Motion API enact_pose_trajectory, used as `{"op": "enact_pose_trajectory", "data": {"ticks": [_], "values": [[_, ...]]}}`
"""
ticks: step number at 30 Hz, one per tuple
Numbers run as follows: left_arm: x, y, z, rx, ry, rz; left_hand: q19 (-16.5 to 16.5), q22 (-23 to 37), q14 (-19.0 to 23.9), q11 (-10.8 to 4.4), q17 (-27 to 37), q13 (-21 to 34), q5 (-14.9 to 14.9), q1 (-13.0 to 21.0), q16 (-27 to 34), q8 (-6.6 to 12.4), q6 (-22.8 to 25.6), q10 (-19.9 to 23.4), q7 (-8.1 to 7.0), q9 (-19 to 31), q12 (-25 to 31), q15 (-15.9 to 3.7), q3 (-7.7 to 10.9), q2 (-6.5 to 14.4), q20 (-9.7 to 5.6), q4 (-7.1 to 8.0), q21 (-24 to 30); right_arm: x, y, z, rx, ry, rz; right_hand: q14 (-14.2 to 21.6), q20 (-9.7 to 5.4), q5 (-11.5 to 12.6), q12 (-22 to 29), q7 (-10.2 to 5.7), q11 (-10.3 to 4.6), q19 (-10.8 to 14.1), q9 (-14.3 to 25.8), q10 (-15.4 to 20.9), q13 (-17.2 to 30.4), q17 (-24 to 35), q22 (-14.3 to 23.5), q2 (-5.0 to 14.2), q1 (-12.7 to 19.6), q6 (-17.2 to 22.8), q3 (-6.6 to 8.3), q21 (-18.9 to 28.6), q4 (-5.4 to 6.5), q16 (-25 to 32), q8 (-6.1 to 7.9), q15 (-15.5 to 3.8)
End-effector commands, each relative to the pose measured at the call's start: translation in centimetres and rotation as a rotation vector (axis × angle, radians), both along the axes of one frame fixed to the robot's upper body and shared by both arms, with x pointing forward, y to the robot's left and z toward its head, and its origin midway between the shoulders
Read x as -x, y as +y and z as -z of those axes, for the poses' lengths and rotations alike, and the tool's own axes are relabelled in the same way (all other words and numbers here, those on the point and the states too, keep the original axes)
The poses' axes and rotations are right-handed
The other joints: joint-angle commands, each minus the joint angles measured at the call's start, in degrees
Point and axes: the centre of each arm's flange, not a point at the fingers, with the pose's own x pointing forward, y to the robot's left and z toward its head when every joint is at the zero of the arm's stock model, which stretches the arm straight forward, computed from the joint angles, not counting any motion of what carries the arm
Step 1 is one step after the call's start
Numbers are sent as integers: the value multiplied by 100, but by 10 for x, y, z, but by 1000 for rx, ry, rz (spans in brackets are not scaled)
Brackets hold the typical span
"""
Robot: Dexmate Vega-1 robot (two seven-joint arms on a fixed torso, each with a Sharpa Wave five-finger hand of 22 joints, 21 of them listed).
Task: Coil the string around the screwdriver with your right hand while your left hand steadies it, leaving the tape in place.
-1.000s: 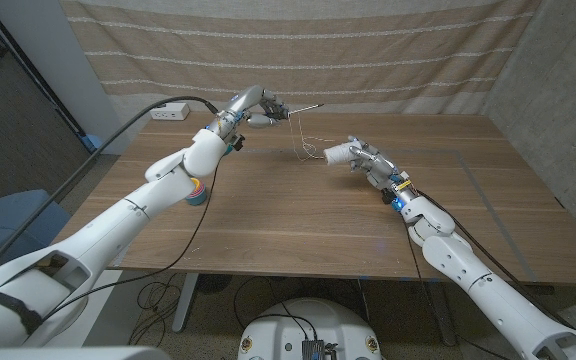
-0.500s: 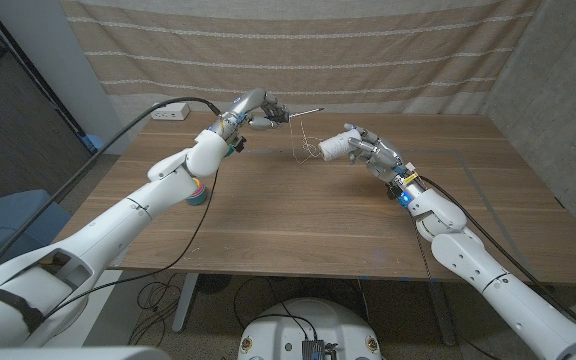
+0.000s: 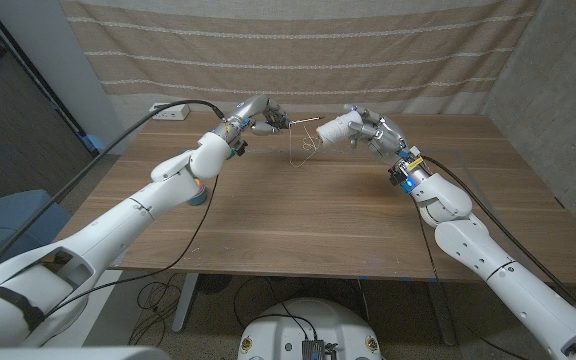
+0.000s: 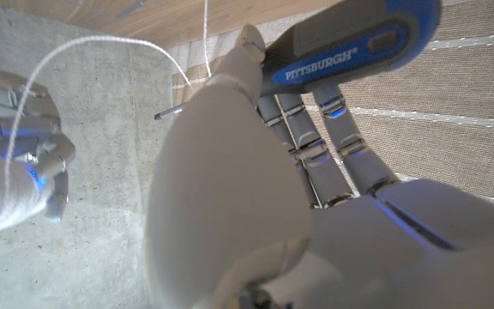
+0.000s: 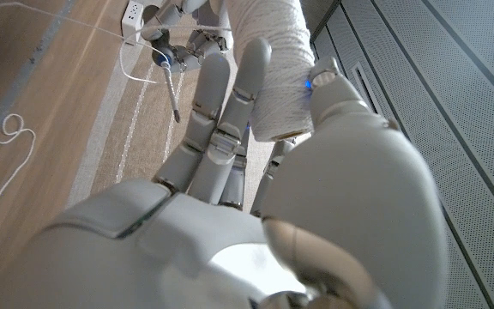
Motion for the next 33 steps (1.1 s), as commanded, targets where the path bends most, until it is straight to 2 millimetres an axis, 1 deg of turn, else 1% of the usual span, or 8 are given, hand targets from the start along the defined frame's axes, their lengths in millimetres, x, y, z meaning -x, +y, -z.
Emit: {"op": "enact_pose_trajectory", "data": {"ticks": [1, 6, 11, 15, 23, 27, 30, 33], "values": [[-3, -4, 6, -43, -11, -45, 139, 28, 254, 3, 26, 24, 43, 594, 18, 35, 431, 59, 246, 136, -15, -367, 217, 678, -998, 109, 39, 6, 6, -31, -20, -86, 35, 252, -706, 24, 755, 1034, -377, 56, 6, 756, 712, 9, 8, 867, 908, 1025, 769, 38, 183, -8, 31, -298], [-3, -3, 6, -39, -11, -45, 140, 28, 257, 2, 27, 27, 43, 595, 15, 35, 431, 53, 258, 138, -24, -370, 216, 683, -996, 111, 39, 3, 7, -36, -15, -89, 39, 251, -706, 23, 751, 1027, -373, 56, 4, 761, 706, 4, 8, 870, 908, 1024, 768, 37, 185, -16, 30, -303], [-2, -3, 5, -39, -8, -49, 144, 28, 253, 1, 35, 30, 43, 605, 15, 36, 435, 59, 258, 139, -28, -373, 214, 678, -997, 103, 41, -1, 6, -34, -19, -74, 46, 257, -705, 23, 749, 1027, -369, 57, 2, 764, 705, 12, 8, 870, 901, 1030, 765, 37, 191, -13, 33, -297], [-5, -4, 6, -43, 1, -52, 143, 28, 255, 0, 33, 27, 43, 605, 11, 33, 431, 57, 257, 137, -39, -368, 212, 680, -997, 105, 39, -4, 1, -32, -8, -57, 104, 249, -706, 23, 750, 1023, -387, 59, 1, 765, 709, 16, 8, 867, 903, 1030, 766, 37, 188, -17, 33, -297], [-16, -5, 17, -46, 50, -67, 143, 28, 256, -1, 37, 30, 39, 615, 10, 31, 417, 70, 245, 144, -45, -365, 207, 680, -996, 101, 38, -15, -7, -20, 46, -14, 344, 245, -707, 24, 738, 1002, -380, 56, -1, 742, 711, 30, 7, 873, 907, 988, 774, 32, 187, -19, 18, -297], [-23, -5, 23, -54, 88, -84, 150, 30, 264, -2, 25, 39, 34, 605, 2, 26, 401, 66, 232, 148, -48, -375, 204, 688, -995, 110, 44, -16, -4, -14, 104, -23, 501, 224, -709, 17, 736, 997, -390, 44, -2, 733, 717, 21, 4, 876, 898, 978, 774, 22, 195, -37, 16, -293], [-27, -6, 28, -62, 114, -96, 153, 32, 262, -22, 36, 56, 29, 600, 4, 22, 378, 51, 220, 155, -48, -377, 203, 693, -995, 113, 47, -18, -1, -10, 137, -24, 574, 201, -709, 13, 727, 982, -404, 28, -3, 696, 730, 17, 3, 882, 893, 970, 780, 12, 200, -52, 15, -295], [-30, -6, 32, -67, 129, -110, 165, 36, 283, -8, 25, 54, 25, 577, 1, 26, 386, 56, 200, 156, -52, -373, 197, 692, -988, 125, 59, -18, 3, -6, 164, -38, 649, 189, -710, 9, 723, 973, -406, 18, -4, 685, 734, 28, 2, 886, 881, 959, 782, 5, 209, -53, 12, -284]]}}
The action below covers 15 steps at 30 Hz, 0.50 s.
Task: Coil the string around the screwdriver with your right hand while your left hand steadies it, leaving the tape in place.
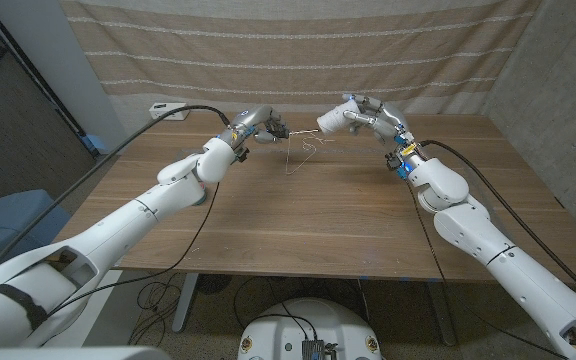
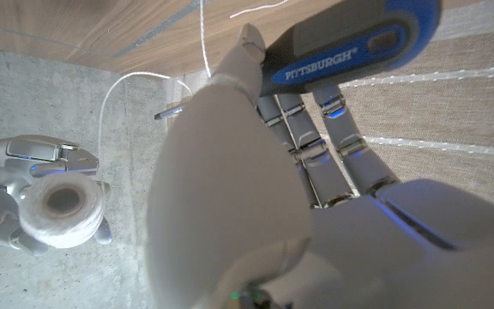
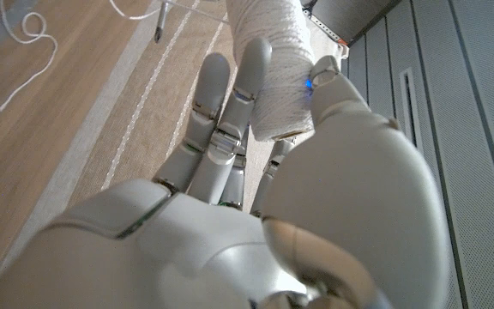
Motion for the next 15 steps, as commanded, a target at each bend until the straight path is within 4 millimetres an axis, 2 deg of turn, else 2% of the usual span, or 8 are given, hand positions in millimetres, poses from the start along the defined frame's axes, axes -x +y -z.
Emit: {"op": "enact_pose_trajectory", "data": {"ticks": [1, 15], "values": [[-16, -1, 17, -20, 84, -46, 175, 44, 257, -33, 15, 21, 10, 574, 29, 26, 389, 69, 196, 156, -9, -399, 195, 691, -986, 125, 59, -4, 4, 15, 110, -20, 339, 128, -721, 20, 723, 921, -486, 5, 21, 609, 731, 26, 2, 887, 878, 904, 782, 4, 211, -36, 10, -233], [-33, 0, 46, -20, 178, -79, 196, 46, 297, -23, 53, 82, 1, 570, 44, 30, 294, 13, 172, 228, -21, -375, 209, 690, -943, 107, 107, 3, 21, 36, 230, -102, 645, 61, -714, 9, 700, 877, -527, -34, 17, 553, 740, 45, -1, 888, 811, 869, 784, -28, 251, -68, 8, -230]]}}
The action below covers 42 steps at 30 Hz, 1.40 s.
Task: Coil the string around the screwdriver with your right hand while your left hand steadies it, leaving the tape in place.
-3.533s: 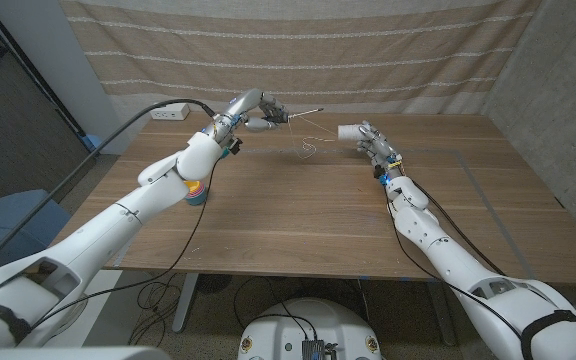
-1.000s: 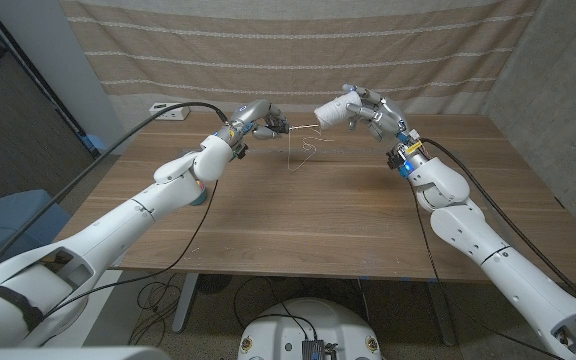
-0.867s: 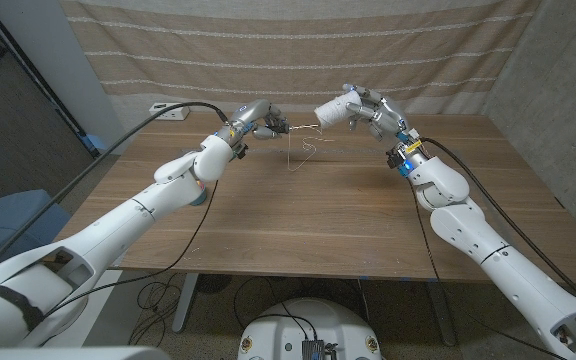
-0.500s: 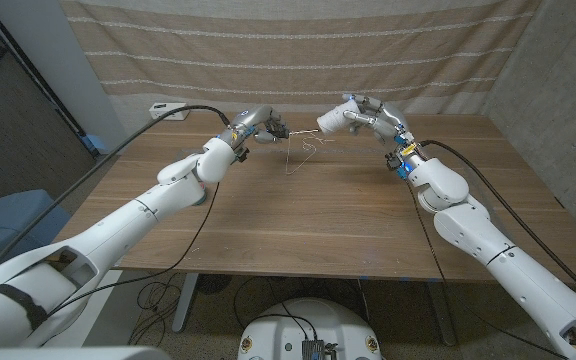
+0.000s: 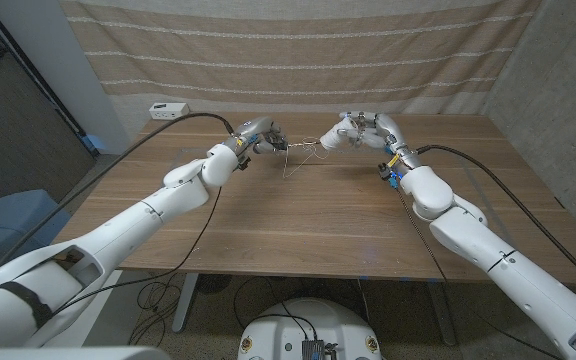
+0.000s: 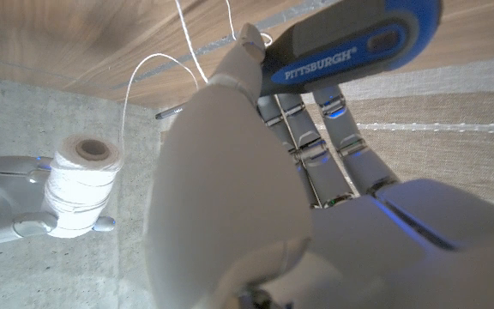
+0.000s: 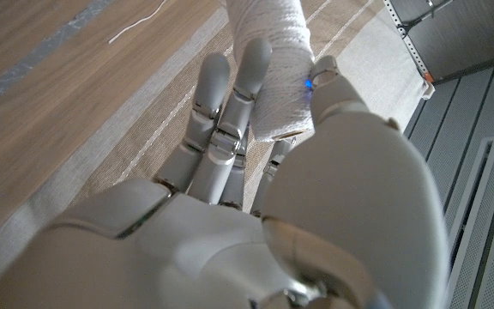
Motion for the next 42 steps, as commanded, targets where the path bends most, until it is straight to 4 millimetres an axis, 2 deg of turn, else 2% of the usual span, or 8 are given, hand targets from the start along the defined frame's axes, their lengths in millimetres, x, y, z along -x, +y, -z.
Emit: {"op": "enact_pose_trajectory", "data": {"ticks": [1, 7, 14, 29, 33, 35, 38, 42], "values": [[-13, 1, 27, -6, 71, -31, 195, 32, 288, 10, 47, 35, 23, 570, 39, 33, 285, -17, 177, 232, -20, -365, 210, 691, -941, 106, 36, 6, 9, 15, 117, -95, 302, 60, -714, 26, 699, 876, -534, -37, 18, 555, 738, 34, -2, 886, 809, 861, 784, -30, 252, -24, 28, -231], [-17, 2, 43, 2, 100, -38, 177, 25, 294, 31, 58, 74, 23, 574, 40, 40, 248, -40, 159, 270, -17, -359, 227, 697, -946, 100, 33, 7, 18, 26, 195, -130, 425, 33, -716, 28, 692, 856, -566, -60, 16, 537, 739, 43, -2, 892, 788, 838, 794, -48, 261, -40, 26, -234], [-21, 8, 60, 23, 121, -49, 107, 37, 398, -38, -44, 136, 26, 451, -7, 56, 161, -49, 51, 353, -6, -463, 221, 695, -806, 148, 70, 1, 23, 37, 296, -93, 547, 36, -715, 25, 675, 828, -596, -71, 13, 505, 733, 30, -2, 907, 765, 814, 800, -63, 274, -57, 23, -244], [-23, 13, 73, 18, 154, -65, 15, 20, 352, -31, -146, 124, 47, 411, -135, 105, 120, -111, 128, 492, -63, -431, 272, 719, -791, 121, 113, -23, 21, 59, 399, 103, 611, -29, -716, 17, 632, 817, -658, -96, 2, 452, 697, -11, -4, 920, 726, 718, 826, -97, 285, -130, 6, -238], [-21, 11, 72, -27, 165, -89, -295, 15, 17, -61, -410, -53, 55, 97, -471, -79, -410, -532, 20, 498, -337, -581, 151, 658, -633, 211, 94, -24, 21, 60, 413, 144, 617, -223, -696, -8, 511, 780, -572, -151, -11, 283, 606, -171, -30, 895, 663, 600, 833, -185, 298, -311, -18, -196], [-19, 10, 70, -58, 162, -108, -566, -4, -283, -60, -576, -173, 56, -164, -686, -130, -774, -749, -103, 475, -515, -511, 93, 681, -426, 300, 22, -24, 22, 59, 424, 168, 623, -418, -653, -32, 392, 688, -615, -233, -29, 131, 529, -278, -60, 837, 518, 361, 813, -309, 349, -446, -66, -184], [-16, 7, 66, -97, 150, -131, -1332, -20, -1203, -101, -1141, -467, 32, -860, -1299, -155, -1601, -1441, -315, 385, -746, -360, -77, 439, 9, 452, -264, -24, 23, 58, 444, 207, 641, -1028, -388, -25, -68, 483, -736, -466, -106, -505, 296, -700, -87, 681, 40, -267, 742, -752, 476, -868, -74, -87], [-10, 5, 60, -140, 139, -156, -2556, -23, -2691, -71, -1704, -947, 19, -1673, -1380, -182, -2934, -2610, -676, 161, -758, -17, -387, 285, 502, 606, -849, -24, 22, 56, 472, 281, 640, -2279, 515, 75, -875, 69, -893, -1340, -209, -1537, 60, -872, -76, 405, -677, -1489, 363, -1481, 599, -1010, -85, 225]]}}
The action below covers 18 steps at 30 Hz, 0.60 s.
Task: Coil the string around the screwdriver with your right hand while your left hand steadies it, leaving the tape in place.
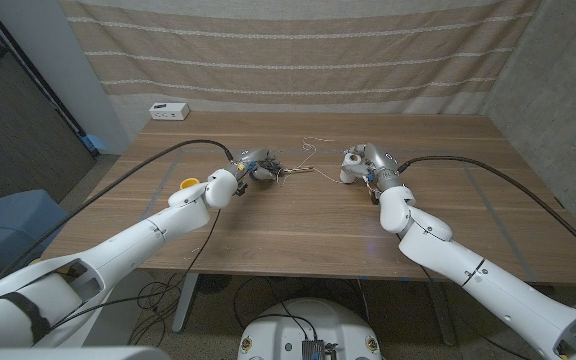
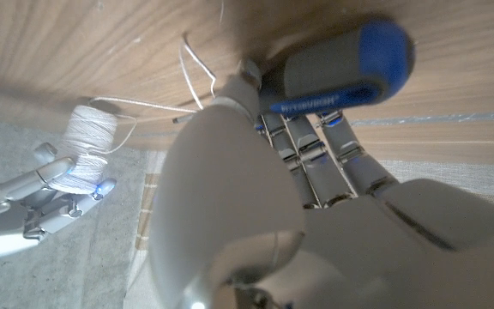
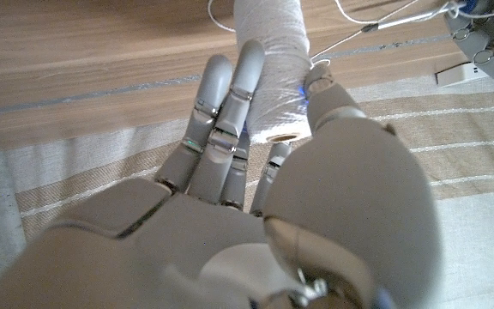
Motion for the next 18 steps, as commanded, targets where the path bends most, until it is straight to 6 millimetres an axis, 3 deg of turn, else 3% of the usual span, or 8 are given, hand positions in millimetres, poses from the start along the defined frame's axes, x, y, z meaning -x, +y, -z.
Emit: {"op": "enact_pose_trajectory", "data": {"ticks": [1, 4, 5, 7, 12, 14, 18], "values": [[13, -6, -13, -124, -15, -61, -1279, -7, -1533, 107, -535, -487, -32, -864, -81, -22, -1319, -1232, -315, -270, -11, 25, -382, -372, 519, 143, -643, -2, -1, 0, 26, 169, 71, -1978, 569, 99, -846, -339, -212, -948, -80, -1042, 17, -181, 8, 4, -584, -1203, 8, -800, 638, -93, -3, -314], [18, -5, -18, -117, -28, -49, -1791, -9, -2246, 121, -788, -761, -20, -1391, -79, -24, -1973, -1789, -362, -357, 2, 155, -646, -373, 527, 303, -1003, 0, -3, -1, 21, 188, 70, -3000, 924, 202, -1354, -477, -226, -1543, -103, -1823, -53, -394, 11, -312, -1208, -2078, -381, -1338, 806, -181, -39, -11], [20, -4, -20, -113, -34, -44, -1952, -8, -2463, 163, -934, -904, -14, -1662, -40, -16, -2292, -2026, -439, -386, 26, 189, -767, -345, 481, 389, -1164, 1, -3, -1, 17, 195, 72, -3181, 993, 224, -1422, -477, -213, -1716, -104, -1922, -62, -443, 13, -369, -1385, -2241, -481, -1477, 875, -177, -34, -4], [24, -2, -23, -95, -44, -25, -2136, -8, -2767, 141, -1095, -1068, -4, -1990, -54, -25, -2701, -2328, -522, -412, 27, 265, -903, -328, 488, 498, -1354, 3, -4, -3, 12, 197, 72, -3787, 1130, 307, -1619, -468, -194, -1994, -107, -2335, -89, -598, 17, -565, -1760, -2703, -738, -1798, 997, -214, -22, 197], [34, 2, -29, -50, -85, 14, -2508, -2, -3197, 117, -1308, -1316, 2, -2505, -46, -28, -3229, -2744, -647, -437, 41, 379, -1055, -211, 584, 709, -1684, 8, -5, -5, -3, 186, 46, -4435, 1402, 415, -1683, -418, -147, -2457, -109, -2680, -118, -822, 20, -695, -2304, -3070, -1048, -2274, 1235, -195, 2, 359], [39, 5, -32, -29, -97, 37, -2567, 1, -3319, 127, -1370, -1408, -2, -2740, -27, -26, -3435, -2916, -661, -444, 38, 430, -1105, -127, 617, 823, -1779, 11, -5, -6, -7, 175, 45, -4790, 1550, 465, -1717, -435, -140, -2791, -111, -2922, -134, -932, 24, -719, -2500, -3278, -1163, -2556, 1322, -203, -2, 454], [48, 10, -38, 18, -132, 77, -2701, 8, -3523, 231, -1474, -1553, -6, -3068, -24, -21, -3770, -3190, -765, -453, 36, 536, -1185, -43, 649, 961, -1947, 17, -4, -8, -26, 148, 32, -5415, 1597, 561, -1738, -448, -142, -3311, -114, -3367, -165, -1126, 29, -741, -2628, -3635, -1289, -3014, 1370, -216, -9, 602]]}}
